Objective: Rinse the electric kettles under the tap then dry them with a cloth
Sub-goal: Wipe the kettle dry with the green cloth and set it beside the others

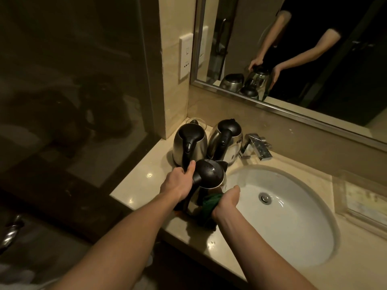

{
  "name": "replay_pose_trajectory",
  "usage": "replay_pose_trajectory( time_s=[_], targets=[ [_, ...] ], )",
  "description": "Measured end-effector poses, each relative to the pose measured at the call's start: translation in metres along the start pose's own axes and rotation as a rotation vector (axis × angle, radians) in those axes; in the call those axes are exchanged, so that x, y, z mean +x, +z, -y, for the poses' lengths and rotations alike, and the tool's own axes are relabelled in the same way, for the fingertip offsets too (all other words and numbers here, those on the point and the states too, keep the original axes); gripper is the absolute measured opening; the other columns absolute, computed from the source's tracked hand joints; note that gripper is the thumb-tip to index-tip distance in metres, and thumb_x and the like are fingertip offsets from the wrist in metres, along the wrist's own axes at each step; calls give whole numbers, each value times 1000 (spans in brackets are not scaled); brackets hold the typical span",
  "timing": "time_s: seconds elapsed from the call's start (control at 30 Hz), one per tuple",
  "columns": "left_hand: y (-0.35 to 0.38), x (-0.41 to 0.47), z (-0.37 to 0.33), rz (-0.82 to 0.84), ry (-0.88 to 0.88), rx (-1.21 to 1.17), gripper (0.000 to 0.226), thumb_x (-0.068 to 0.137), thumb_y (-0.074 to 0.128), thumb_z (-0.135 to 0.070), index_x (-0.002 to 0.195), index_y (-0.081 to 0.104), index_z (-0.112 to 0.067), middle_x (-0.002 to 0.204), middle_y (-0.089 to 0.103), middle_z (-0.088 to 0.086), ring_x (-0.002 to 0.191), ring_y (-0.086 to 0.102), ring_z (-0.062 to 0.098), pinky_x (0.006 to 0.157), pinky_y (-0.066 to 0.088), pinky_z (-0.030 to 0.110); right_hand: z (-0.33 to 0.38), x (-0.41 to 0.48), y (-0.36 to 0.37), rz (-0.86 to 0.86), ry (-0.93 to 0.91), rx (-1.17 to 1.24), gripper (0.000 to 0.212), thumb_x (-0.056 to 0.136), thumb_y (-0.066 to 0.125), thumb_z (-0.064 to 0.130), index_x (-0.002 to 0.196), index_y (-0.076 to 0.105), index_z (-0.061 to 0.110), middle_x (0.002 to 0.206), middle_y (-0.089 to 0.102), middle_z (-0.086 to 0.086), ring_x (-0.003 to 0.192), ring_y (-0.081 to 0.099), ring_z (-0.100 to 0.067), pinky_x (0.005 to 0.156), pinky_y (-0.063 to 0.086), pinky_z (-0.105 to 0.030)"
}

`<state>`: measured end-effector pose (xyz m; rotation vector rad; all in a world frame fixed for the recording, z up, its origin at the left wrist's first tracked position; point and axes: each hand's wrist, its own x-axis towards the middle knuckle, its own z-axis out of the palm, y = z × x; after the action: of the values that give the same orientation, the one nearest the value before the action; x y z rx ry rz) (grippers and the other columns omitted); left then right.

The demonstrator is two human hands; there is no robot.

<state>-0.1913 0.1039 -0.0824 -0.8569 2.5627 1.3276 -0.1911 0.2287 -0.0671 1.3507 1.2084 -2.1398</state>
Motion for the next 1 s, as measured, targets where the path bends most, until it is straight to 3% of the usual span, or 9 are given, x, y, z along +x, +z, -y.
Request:
replay_pose_trajectory(
  time_s=[0.23, 0.43, 0.6, 0.73, 0.87, 1.0],
  targets=[
    [-3, 2, -1, 26, 21, -19, 61, 97, 29, -70, 82, 57, -18, 88, 64, 7, 81, 62, 24, 83, 52, 43, 18, -2, 9, 60, -68, -75, 69, 96, 31, 59, 134, 51, 5, 118, 58, -19, 120, 52, -37, 101, 39, -46],
    [-5, 4, -2, 37, 48, 12, 59, 98, 28, -69, 79, 53, -19, 87, 61, 5, 79, 59, 21, 70, 43, 36, 13, 9, 12, 24, -114, -188, 69, 96, 29, 59, 132, 53, 6, 118, 57, -17, 105, 50, -32, 90, 38, -44],
    [-7, 5, 0, 54, 58, 4, 59, 97, 29, -70, 79, 53, -19, 86, 62, 5, 79, 59, 22, 69, 41, 35, 9, 13, 4, -19, -77, -164, 66, 99, 30, 54, 141, 46, 6, 137, 52, -17, 115, 48, -29, 94, 36, -40],
    [-8, 9, 0, 68, 63, 9, 60, 97, 29, -70, 83, 55, -18, 88, 63, 6, 81, 61, 23, 72, 45, 37, 1, 12, -1, -15, -30, -144, 66, 100, 29, 55, 139, 48, 6, 140, 51, -17, 131, 44, -33, 110, 32, -45],
    [-9, 11, 1, 79, 59, 15, 62, 96, 28, -72, 83, 56, -18, 88, 64, 6, 82, 62, 24, 77, 47, 40, 0, 5, -4, 12, -1, -59, 72, 97, 30, 61, 141, 48, 6, 139, 53, -16, 129, 47, -35, 110, 34, -45],
    [-11, 12, 1, 105, 73, 9, 61, 97, 29, -70, 82, 57, -18, 87, 64, 6, 81, 62, 23, 72, 45, 38, 10, -3, -4, 23, -21, -51, 69, 98, 32, 59, 140, 49, 6, 133, 56, -17, 126, 49, -33, 97, 37, -41]
  ],
)
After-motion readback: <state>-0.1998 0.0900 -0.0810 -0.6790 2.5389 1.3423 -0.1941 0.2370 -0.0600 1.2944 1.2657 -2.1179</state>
